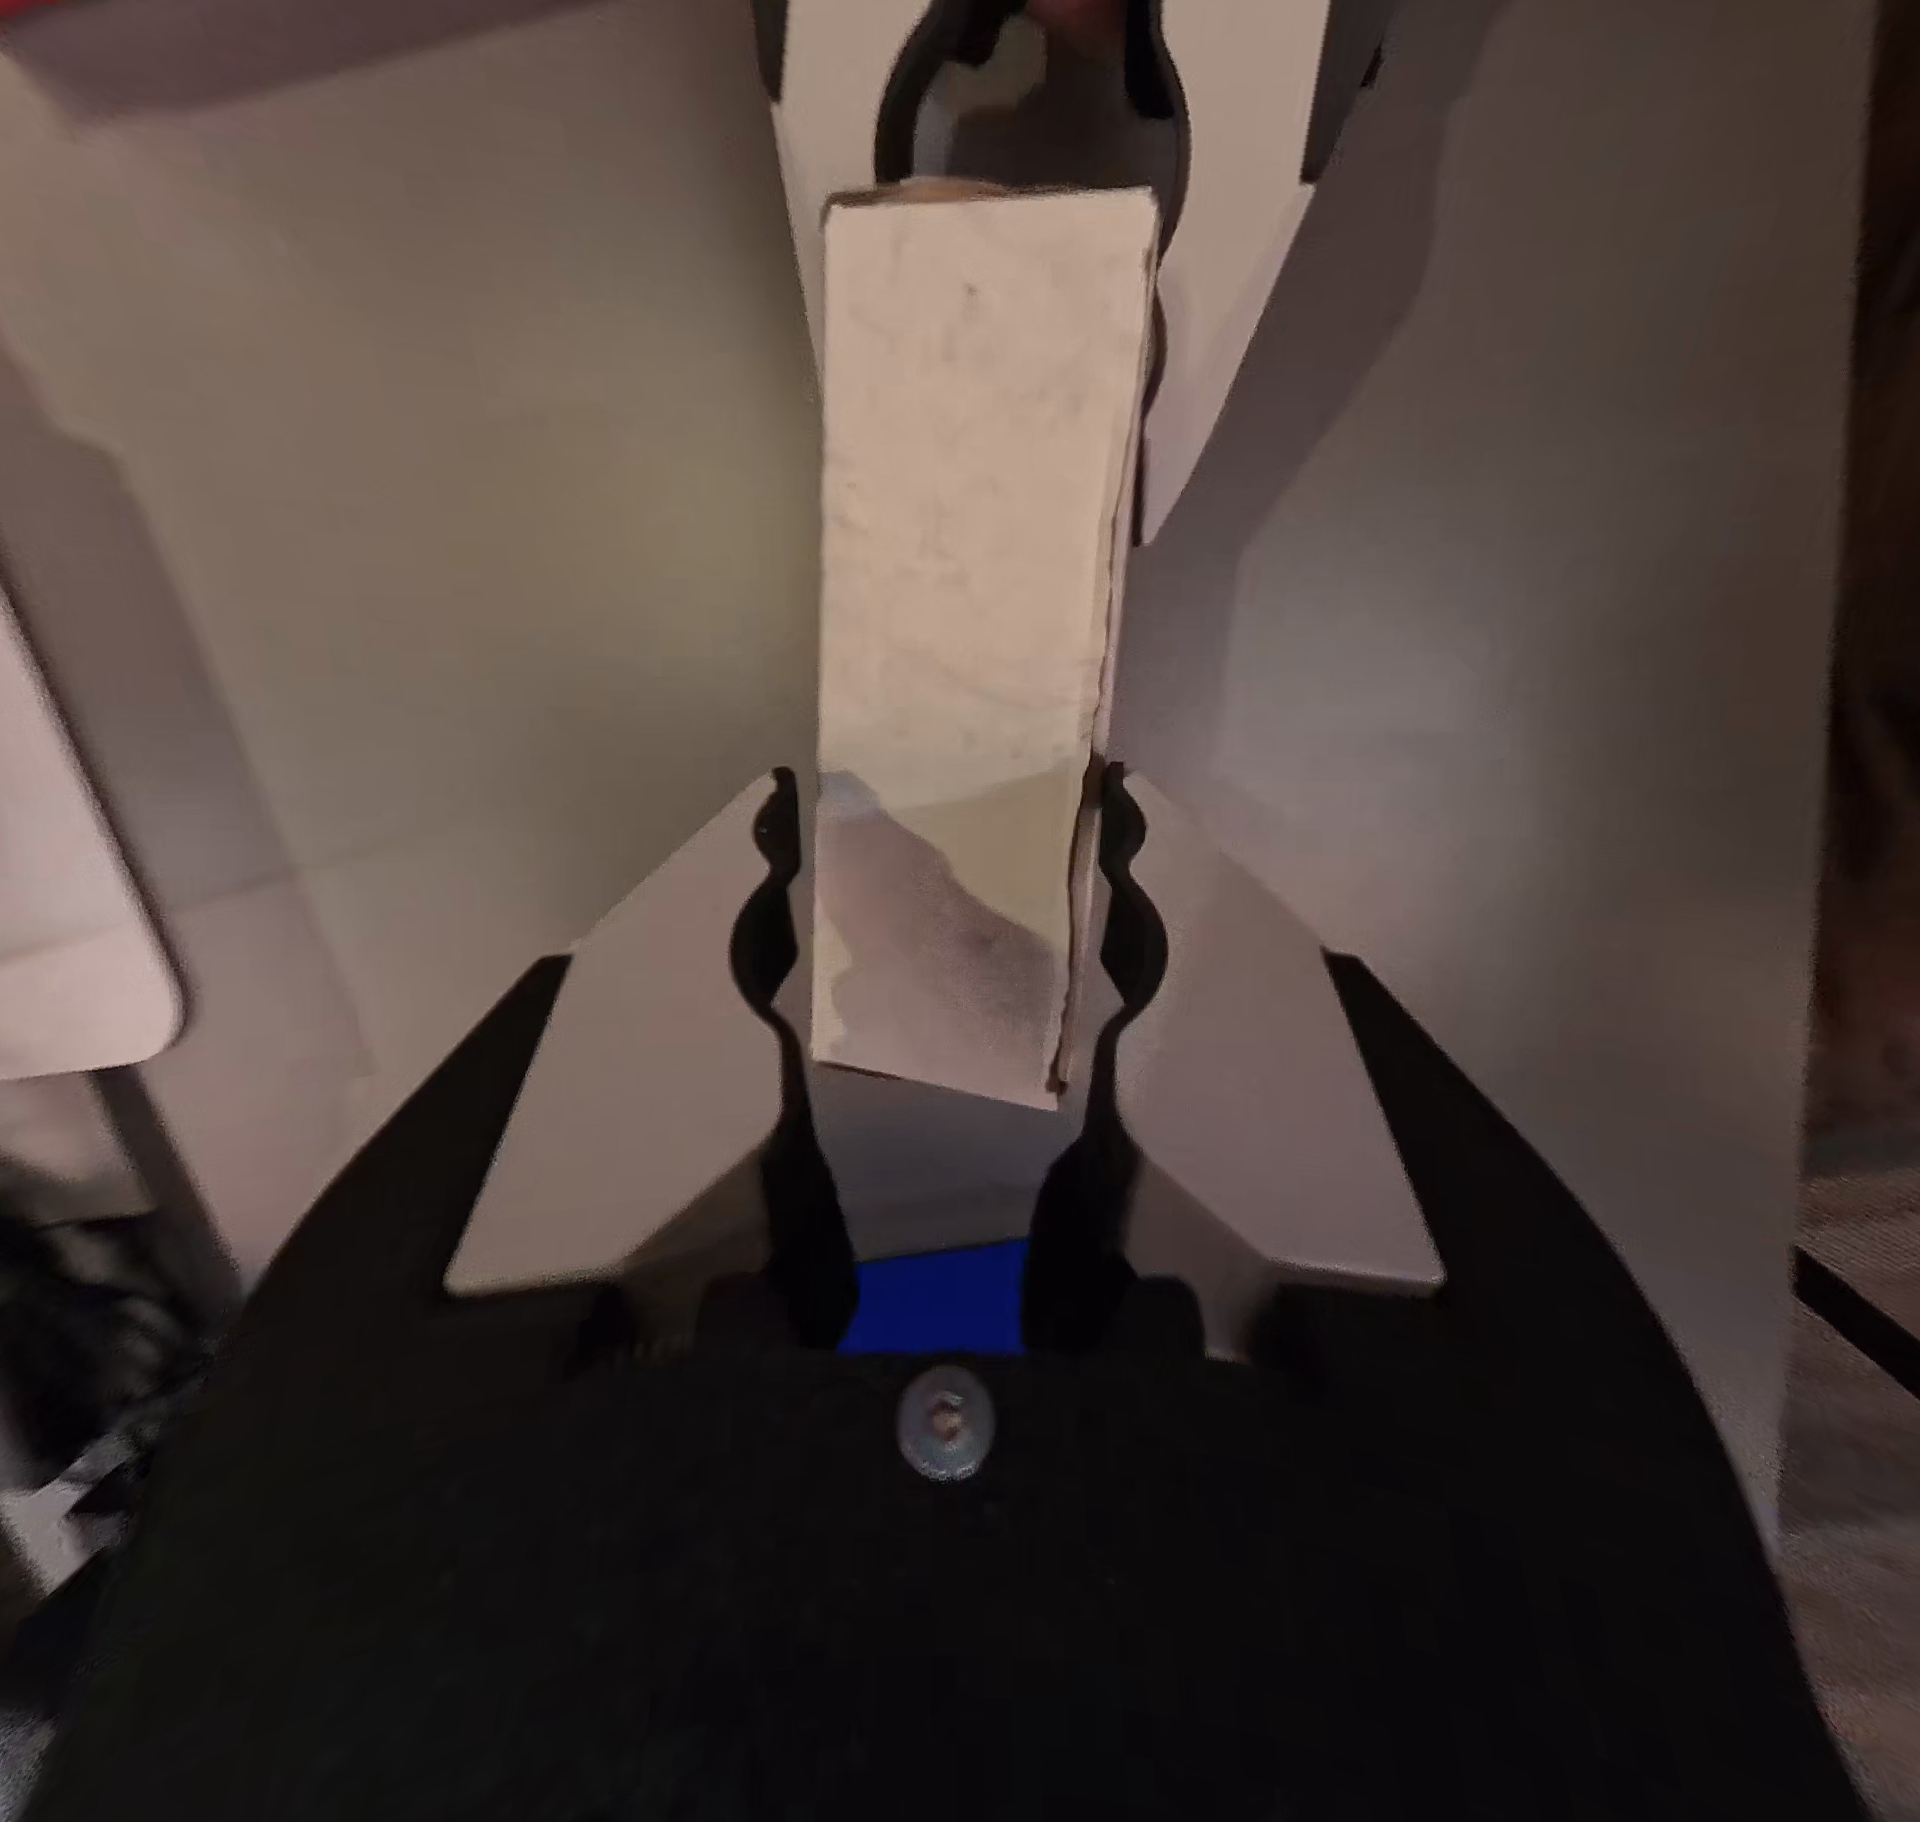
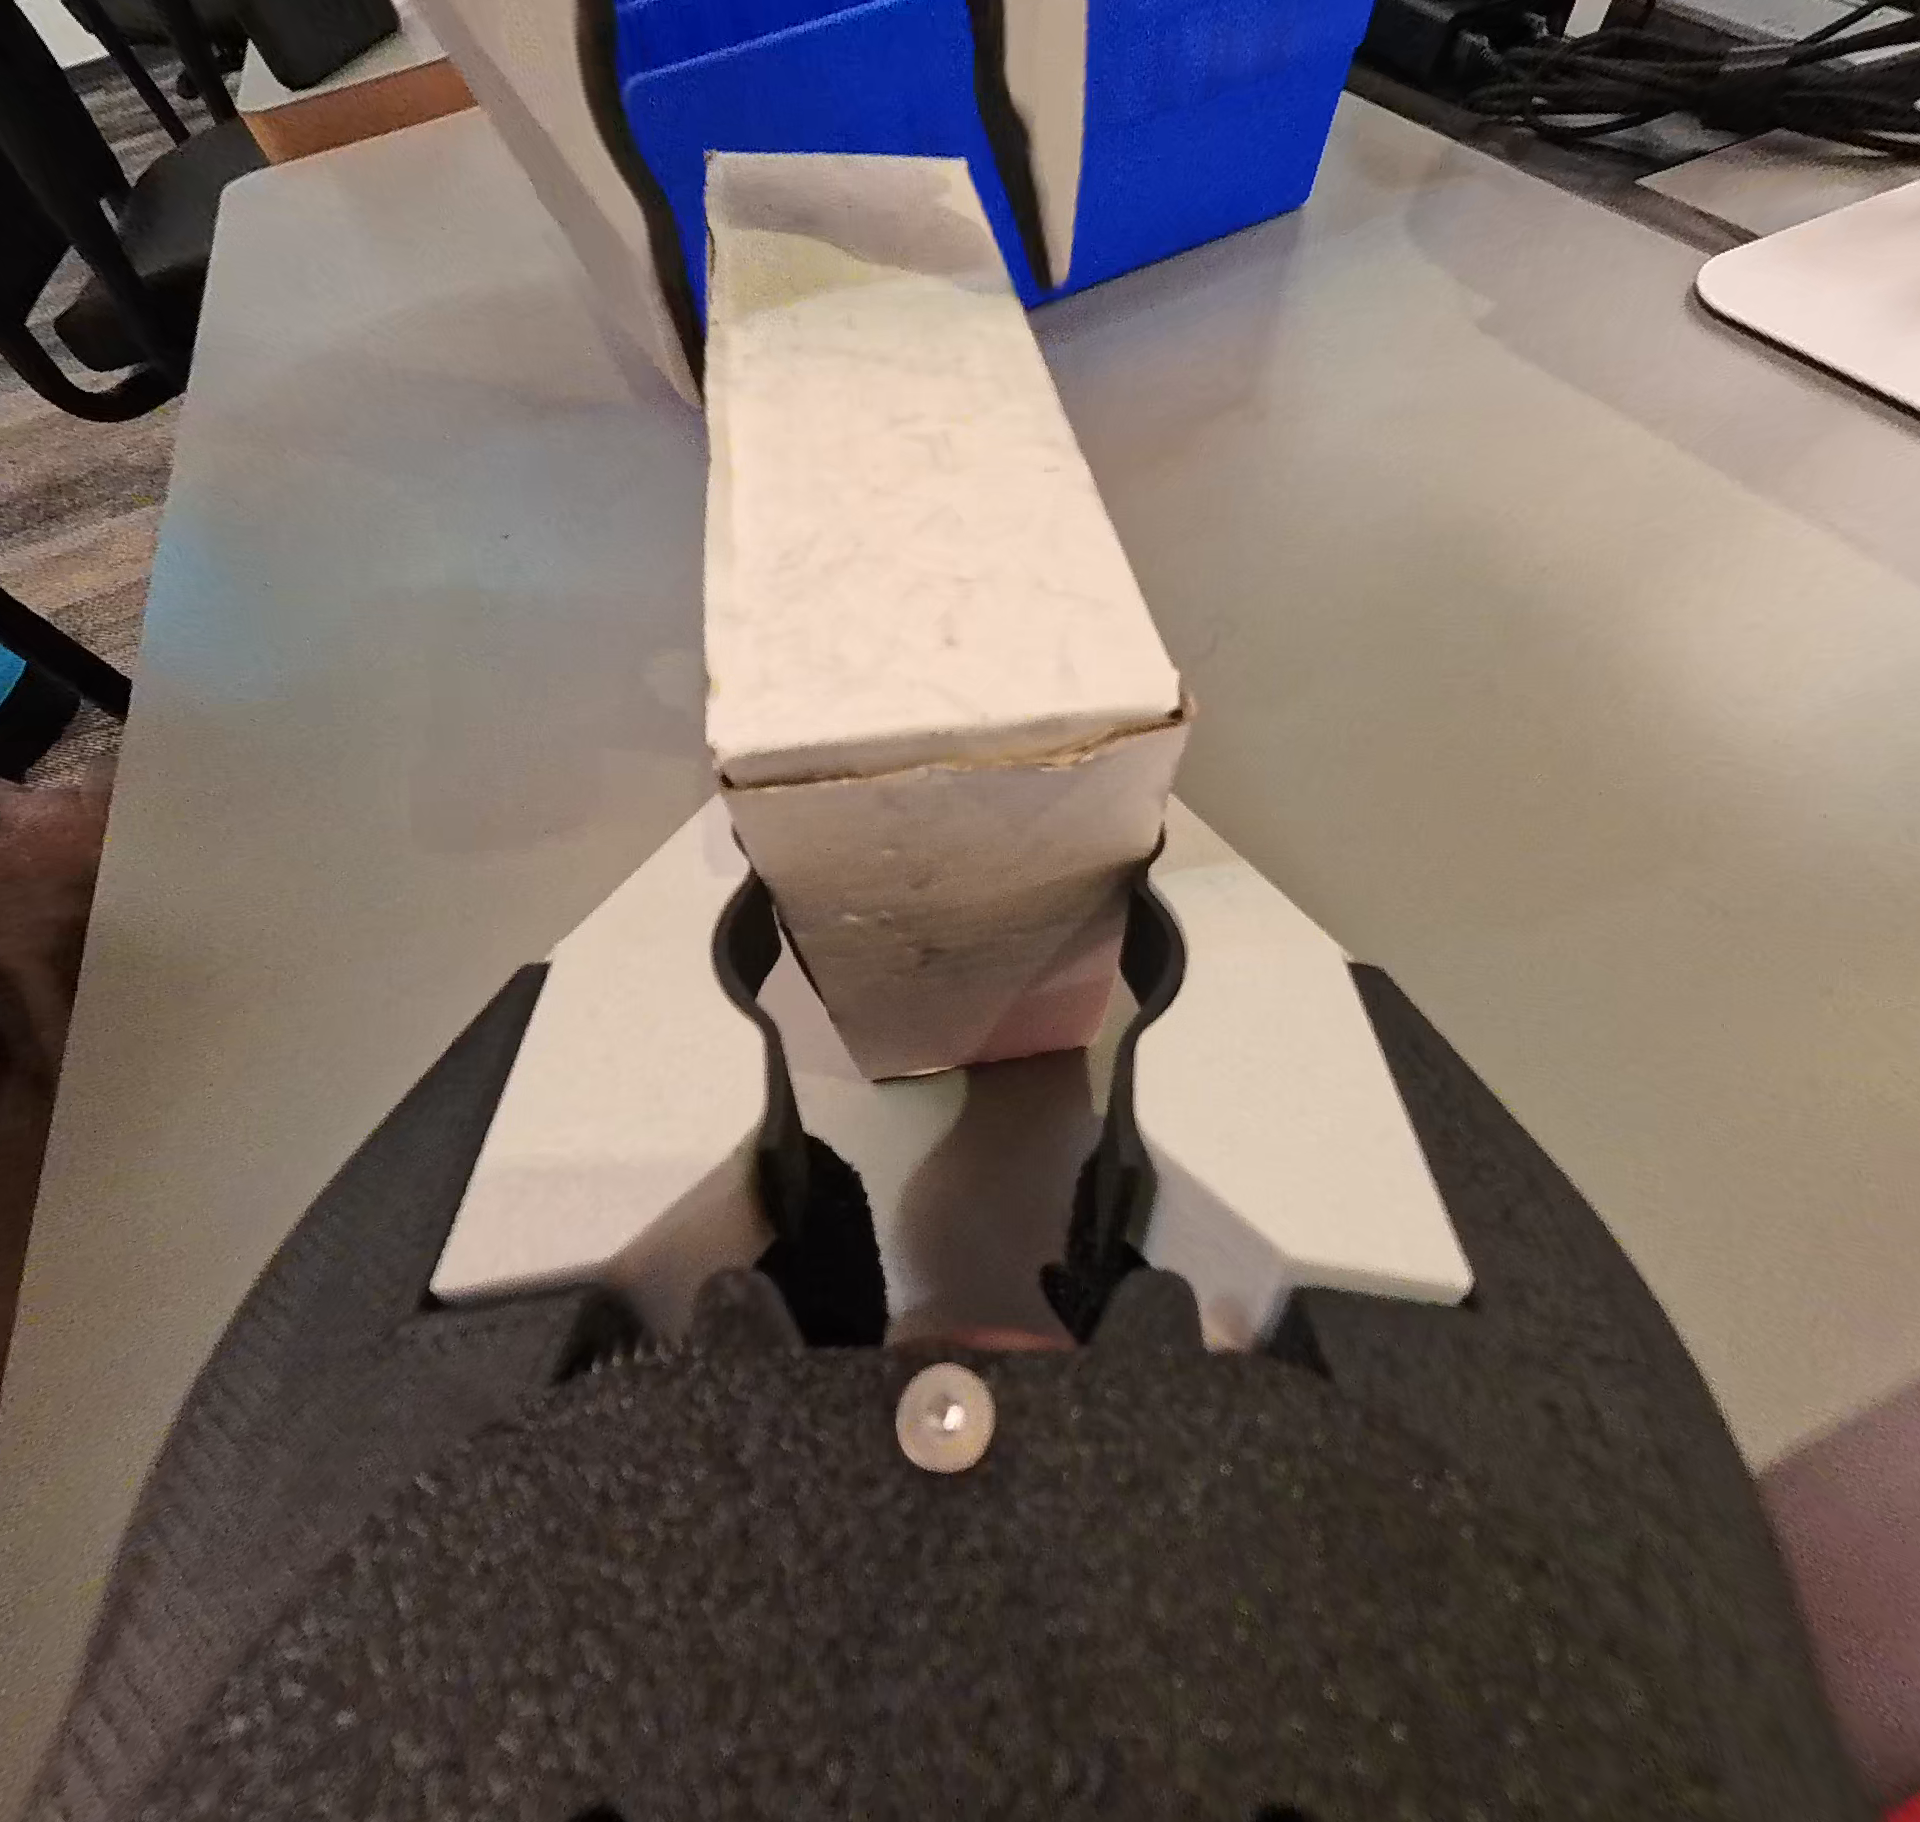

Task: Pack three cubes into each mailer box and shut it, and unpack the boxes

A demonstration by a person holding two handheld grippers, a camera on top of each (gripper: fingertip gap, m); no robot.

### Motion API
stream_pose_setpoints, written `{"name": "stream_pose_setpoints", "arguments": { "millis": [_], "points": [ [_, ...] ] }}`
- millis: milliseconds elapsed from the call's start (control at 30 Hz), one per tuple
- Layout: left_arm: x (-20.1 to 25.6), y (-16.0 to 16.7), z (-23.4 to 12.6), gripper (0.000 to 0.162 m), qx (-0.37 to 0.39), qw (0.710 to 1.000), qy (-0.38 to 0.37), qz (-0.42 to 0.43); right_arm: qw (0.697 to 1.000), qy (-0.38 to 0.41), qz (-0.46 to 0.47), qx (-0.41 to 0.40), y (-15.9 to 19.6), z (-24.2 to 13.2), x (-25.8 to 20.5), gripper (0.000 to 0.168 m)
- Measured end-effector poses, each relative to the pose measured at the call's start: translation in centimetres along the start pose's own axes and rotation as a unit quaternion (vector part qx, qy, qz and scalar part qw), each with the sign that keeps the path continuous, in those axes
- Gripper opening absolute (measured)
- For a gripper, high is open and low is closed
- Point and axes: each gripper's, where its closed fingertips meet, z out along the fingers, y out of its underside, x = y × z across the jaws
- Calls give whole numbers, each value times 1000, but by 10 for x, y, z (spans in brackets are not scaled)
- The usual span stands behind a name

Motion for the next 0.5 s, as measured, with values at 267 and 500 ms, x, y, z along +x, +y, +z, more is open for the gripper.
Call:
{"name": "stream_pose_setpoints", "arguments": {
  "millis": [267, 500],
  "points": [
    [-6, -8, -17, 60, 38, 983, -172, 43, 1000, 0, 7, -2, 1, -2, 0, 66],
    [-11, -8, -25, 62, 44, 961, -265, 69, 1000, 3, 4, -8, 2, -2, -1, 65]
  ]
}}
